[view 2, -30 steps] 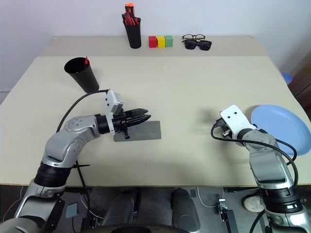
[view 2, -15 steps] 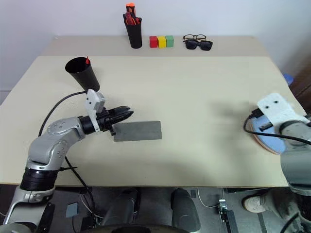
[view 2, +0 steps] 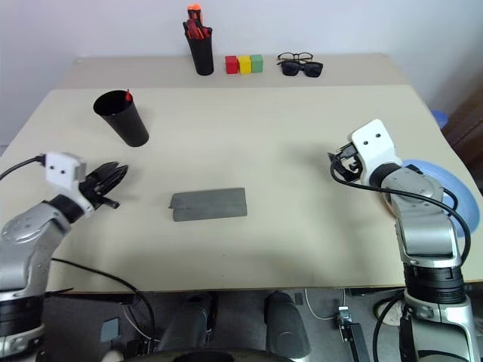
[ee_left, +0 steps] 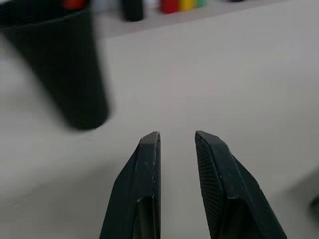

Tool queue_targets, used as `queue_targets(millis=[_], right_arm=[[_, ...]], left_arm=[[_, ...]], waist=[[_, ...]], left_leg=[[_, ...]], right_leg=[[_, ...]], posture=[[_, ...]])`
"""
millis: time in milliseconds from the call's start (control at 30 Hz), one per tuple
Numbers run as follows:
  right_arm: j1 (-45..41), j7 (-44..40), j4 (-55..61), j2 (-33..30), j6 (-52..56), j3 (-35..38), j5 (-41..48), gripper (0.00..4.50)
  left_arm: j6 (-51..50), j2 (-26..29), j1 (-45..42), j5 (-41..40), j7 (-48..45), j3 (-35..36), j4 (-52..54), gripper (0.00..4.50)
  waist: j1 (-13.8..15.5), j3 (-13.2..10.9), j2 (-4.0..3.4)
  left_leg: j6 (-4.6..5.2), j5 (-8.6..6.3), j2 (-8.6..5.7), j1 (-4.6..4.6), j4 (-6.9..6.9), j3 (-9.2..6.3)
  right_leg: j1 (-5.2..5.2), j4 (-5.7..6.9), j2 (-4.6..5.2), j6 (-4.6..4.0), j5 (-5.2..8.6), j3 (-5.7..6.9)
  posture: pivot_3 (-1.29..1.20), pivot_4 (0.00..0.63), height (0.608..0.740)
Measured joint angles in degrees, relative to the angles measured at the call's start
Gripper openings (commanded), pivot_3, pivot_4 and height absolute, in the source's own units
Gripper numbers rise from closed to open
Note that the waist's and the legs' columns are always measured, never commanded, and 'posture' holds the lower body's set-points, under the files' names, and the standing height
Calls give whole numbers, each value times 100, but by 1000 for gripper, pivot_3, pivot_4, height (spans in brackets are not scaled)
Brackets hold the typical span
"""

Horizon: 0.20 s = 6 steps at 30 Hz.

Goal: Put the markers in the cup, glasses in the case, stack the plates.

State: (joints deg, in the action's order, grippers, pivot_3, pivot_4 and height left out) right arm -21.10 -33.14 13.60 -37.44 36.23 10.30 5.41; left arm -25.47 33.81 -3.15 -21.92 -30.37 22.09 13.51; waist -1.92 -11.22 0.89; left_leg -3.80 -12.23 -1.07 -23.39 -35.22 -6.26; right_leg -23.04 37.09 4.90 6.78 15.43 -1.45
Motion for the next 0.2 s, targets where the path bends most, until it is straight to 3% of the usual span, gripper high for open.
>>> queue_targets(millis=[200], right_arm=[[-131, -743, -418, 51, -348, -382, 504, 3757]], left_arm=[[-15, -6, 790, 10, 204, 414, 440, 1059]], waist=[[100, 1, 2]], left_leg=[[0, 0, -3, 1, -1, 2]], right_leg=[[2, -3, 6, -1, 0, 2]], posture=[[0, 150, 740]])
